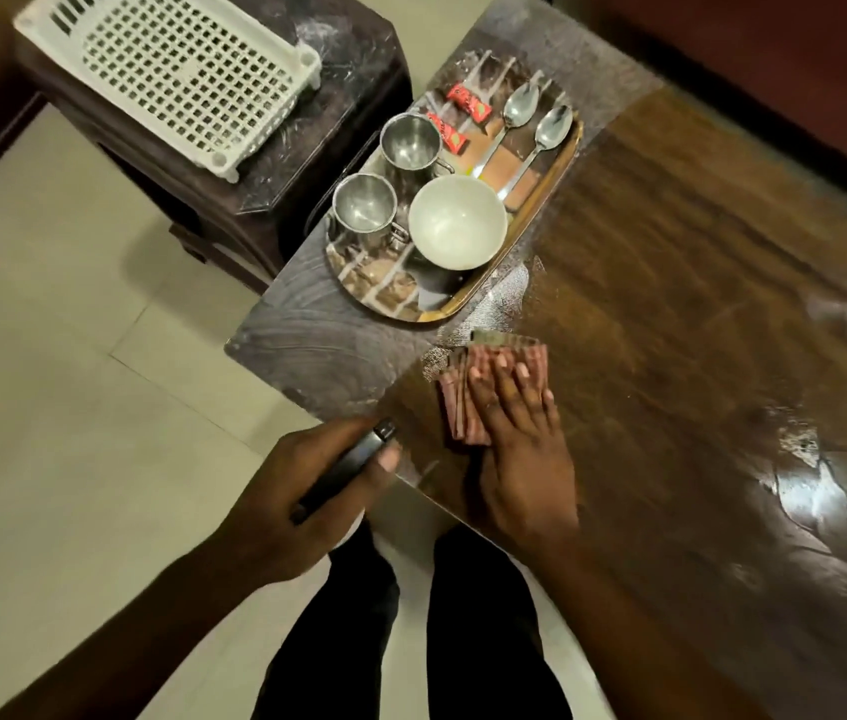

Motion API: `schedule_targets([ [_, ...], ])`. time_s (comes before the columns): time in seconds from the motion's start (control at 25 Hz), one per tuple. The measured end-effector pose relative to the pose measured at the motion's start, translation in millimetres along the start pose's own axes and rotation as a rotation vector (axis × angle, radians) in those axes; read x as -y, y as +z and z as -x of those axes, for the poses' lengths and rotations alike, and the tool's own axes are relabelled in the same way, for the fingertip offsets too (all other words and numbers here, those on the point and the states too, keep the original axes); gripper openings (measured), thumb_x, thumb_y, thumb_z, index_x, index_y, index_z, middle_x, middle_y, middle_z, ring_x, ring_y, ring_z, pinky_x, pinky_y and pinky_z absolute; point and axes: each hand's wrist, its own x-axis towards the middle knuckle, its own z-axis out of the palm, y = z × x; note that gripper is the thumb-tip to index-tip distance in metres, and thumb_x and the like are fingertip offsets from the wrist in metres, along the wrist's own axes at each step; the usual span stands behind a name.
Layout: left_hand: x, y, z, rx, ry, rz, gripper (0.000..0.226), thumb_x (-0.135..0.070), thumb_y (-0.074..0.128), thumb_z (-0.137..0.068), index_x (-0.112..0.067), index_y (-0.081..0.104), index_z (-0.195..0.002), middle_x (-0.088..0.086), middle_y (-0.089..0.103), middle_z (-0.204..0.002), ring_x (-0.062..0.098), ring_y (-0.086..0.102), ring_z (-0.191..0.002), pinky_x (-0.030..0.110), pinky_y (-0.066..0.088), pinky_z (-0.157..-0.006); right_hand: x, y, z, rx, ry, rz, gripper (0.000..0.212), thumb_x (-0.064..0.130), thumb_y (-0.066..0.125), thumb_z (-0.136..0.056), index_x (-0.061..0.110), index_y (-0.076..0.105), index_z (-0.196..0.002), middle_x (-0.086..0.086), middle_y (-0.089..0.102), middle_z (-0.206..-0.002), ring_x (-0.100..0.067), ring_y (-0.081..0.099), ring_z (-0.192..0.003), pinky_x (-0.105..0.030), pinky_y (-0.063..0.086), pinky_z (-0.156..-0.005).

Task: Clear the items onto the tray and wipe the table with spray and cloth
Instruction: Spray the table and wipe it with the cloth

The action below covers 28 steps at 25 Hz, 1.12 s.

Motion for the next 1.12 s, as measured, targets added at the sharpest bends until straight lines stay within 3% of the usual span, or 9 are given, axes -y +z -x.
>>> schedule_targets([
  [0.08,1.3,-16.0,2.4,-0.108,0.008,0.002,0.022,-0.036,0.062,-0.108,-0.021,0.077,-0.115,-0.008,0.082,-0.095,0.013,0.08,-0.085,0.026,0.063,-0.077,39.4,13.7,7.4,-0.047,0.181,-0.095,0.086,0.011,0.056,-0.093,0.03,0.023,-0.17,0.002,0.005,-0.18,-0.018,-0.008,-0.167,-0.047,0.006,-0.135],
  [0.16,4.8,-33.4,-2.4,-0.221,0.029,-0.019,0.03,-0.038,0.058,-0.11,-0.021,0.075,-0.127,-0.009,0.083,-0.108,0.01,0.081,-0.095,0.02,0.061,-0.084,73.0,27.3,12.9,-0.015,0.108,-0.127,0.085,0.013,0.053,-0.093,0.031,0.022,-0.17,0.004,0.003,-0.18,-0.016,-0.01,-0.166,-0.045,0.002,-0.136],
  [0.28,5.5,-54.8,-18.9,-0.3,0.054,-0.045,0.037,-0.048,0.053,-0.114,-0.023,0.071,-0.134,-0.013,0.081,-0.121,0.012,0.082,-0.097,0.025,0.064,-0.087,86.7,35.9,16.1,0.036,-0.033,-0.049,0.08,0.02,0.046,-0.095,0.034,0.022,-0.17,0.006,0.007,-0.18,-0.016,-0.004,-0.167,-0.043,0.005,-0.136],
  [0.44,5.7,-76.9,-39.5,-0.41,0.125,-0.05,0.031,-0.049,0.049,-0.117,-0.033,0.069,-0.134,-0.015,0.08,-0.119,0.014,0.083,-0.097,0.024,0.061,-0.085,69.9,29.8,18.0,0.08,-0.132,0.046,0.079,0.04,0.033,-0.094,0.033,0.016,-0.171,0.004,0.006,-0.18,-0.016,-0.001,-0.167,-0.048,0.011,-0.135],
  [0.56,6.1,-81.7,-54.0,-0.442,0.142,0.002,0.028,-0.049,0.049,-0.116,-0.037,0.067,-0.134,-0.019,0.08,-0.116,0.019,0.082,-0.102,0.028,0.059,-0.09,59.3,24.2,17.8,0.066,-0.189,0.117,0.075,0.05,0.039,-0.101,0.031,0.02,-0.171,0.002,0.01,-0.181,-0.017,0.001,-0.167,-0.052,0.016,-0.132],
  [0.72,13.0,-78.8,-64.3,-0.437,0.12,0.006,0.052,-0.057,0.051,-0.113,-0.017,0.067,-0.142,-0.011,0.081,-0.117,0.015,0.081,-0.111,0.025,0.059,-0.093,57.0,7.2,11.0,0.028,-0.254,0.151,0.073,0.074,0.032,-0.102,0.03,0.046,-0.159,0.0,0.041,-0.17,-0.023,0.034,-0.158,-0.051,0.029,-0.124],
  [0.88,23.2,-79.3,-58.5,-0.411,0.105,0.024,0.053,-0.056,0.064,-0.106,-0.019,0.064,-0.144,-0.015,0.077,-0.129,0.016,0.075,-0.124,0.031,0.061,-0.106,35.9,-32.3,-29.3,-0.114,-0.339,0.089,0.048,0.056,0.042,-0.107,0.029,0.06,-0.142,0.005,0.06,-0.147,-0.02,0.057,-0.128,-0.043,0.042,-0.102],
  [1.0,33.8,-81.4,-48.8,-0.42,0.049,-0.03,0.066,-0.054,0.082,-0.09,-0.025,0.061,-0.146,-0.014,0.072,-0.137,0.008,0.07,-0.13,0.021,0.058,-0.106,5.3,-79.8,-87.3,-0.204,-0.127,-0.108,0.045,0.048,0.043,-0.109,0.026,0.062,-0.144,0.0,0.065,-0.144,-0.021,0.06,-0.128,-0.046,0.048,-0.106],
  [1.12,51.4,-74.3,-21.2,-0.577,-0.033,-0.052,0.062,-0.029,0.08,-0.08,-0.028,0.053,-0.136,0.004,0.063,-0.133,0.0,0.066,-0.122,0.014,0.054,-0.103,-26.0,-128.0,-151.0,-0.31,0.062,-0.324,0.042,0.038,0.053,-0.108,0.022,0.061,-0.146,-0.003,0.068,-0.14,-0.02,0.065,-0.122,-0.042,0.055,-0.101],
])
